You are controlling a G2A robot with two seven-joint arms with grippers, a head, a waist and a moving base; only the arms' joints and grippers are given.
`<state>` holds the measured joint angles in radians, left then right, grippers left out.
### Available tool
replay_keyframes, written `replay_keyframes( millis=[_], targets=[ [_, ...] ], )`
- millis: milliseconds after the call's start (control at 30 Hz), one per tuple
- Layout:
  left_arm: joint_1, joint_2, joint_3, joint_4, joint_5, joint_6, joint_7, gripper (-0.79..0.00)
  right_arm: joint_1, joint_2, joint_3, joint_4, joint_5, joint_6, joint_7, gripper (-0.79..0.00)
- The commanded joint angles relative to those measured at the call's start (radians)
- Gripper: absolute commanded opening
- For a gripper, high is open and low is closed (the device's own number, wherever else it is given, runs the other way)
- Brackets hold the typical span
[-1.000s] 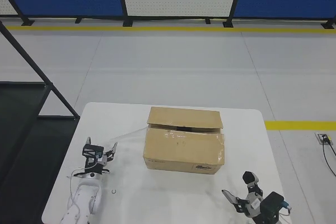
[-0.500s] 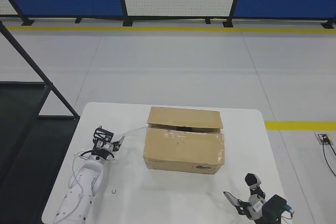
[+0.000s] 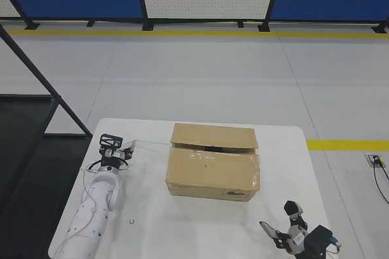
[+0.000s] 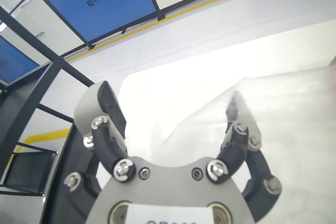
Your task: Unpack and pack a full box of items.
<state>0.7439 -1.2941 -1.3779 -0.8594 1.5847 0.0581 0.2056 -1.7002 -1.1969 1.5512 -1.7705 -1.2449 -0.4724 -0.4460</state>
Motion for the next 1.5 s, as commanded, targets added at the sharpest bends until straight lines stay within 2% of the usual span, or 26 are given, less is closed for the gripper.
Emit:
replay_keyframes(
  millis=[0, 300, 367, 433, 800, 900, 1233, 1467],
  targets=[
    [0.001, -0.002, -0.011, 0.007, -0.027, 0.038, 0.009, 0.000, 0.001, 0.000, 0.001, 0.004, 0.002, -0.001, -0.003, 0.000],
    [-0.002, -0.008, -0.074, 0.040, -0.175, 0.138, 0.017, 0.000, 0.016, 0.001, -0.003, 0.006, 0.005, -0.009, 0.011, 0.000],
    [-0.004, -0.012, -0.088, 0.039, -0.233, 0.137, 0.002, 0.000, 0.020, 0.002, -0.004, 0.005, 0.004, -0.010, 0.016, 0.000],
    [0.004, -0.015, -0.095, 0.022, -0.291, 0.092, -0.008, 0.000, 0.022, 0.002, -0.005, 0.005, 0.003, -0.010, 0.019, 0.000],
    [0.006, -0.015, -0.095, 0.022, -0.291, 0.093, -0.010, 0.000, 0.021, 0.003, -0.005, -0.003, 0.009, -0.010, 0.030, 0.000],
    [0.007, -0.014, -0.099, 0.026, -0.278, 0.146, -0.049, 0.000, 0.018, 0.003, -0.006, -0.009, 0.006, -0.007, 0.032, 0.000],
    [-0.046, -0.018, -0.127, 0.143, -0.318, 0.277, -0.094, 0.000, 0.000, 0.005, -0.003, -0.015, 0.004, -0.006, 0.017, 0.000],
    [-0.098, -0.020, -0.165, 0.230, -0.396, 0.327, -0.112, 0.000, 0.000, 0.005, -0.010, -0.017, -0.003, -0.005, 0.017, 0.000]
  ],
)
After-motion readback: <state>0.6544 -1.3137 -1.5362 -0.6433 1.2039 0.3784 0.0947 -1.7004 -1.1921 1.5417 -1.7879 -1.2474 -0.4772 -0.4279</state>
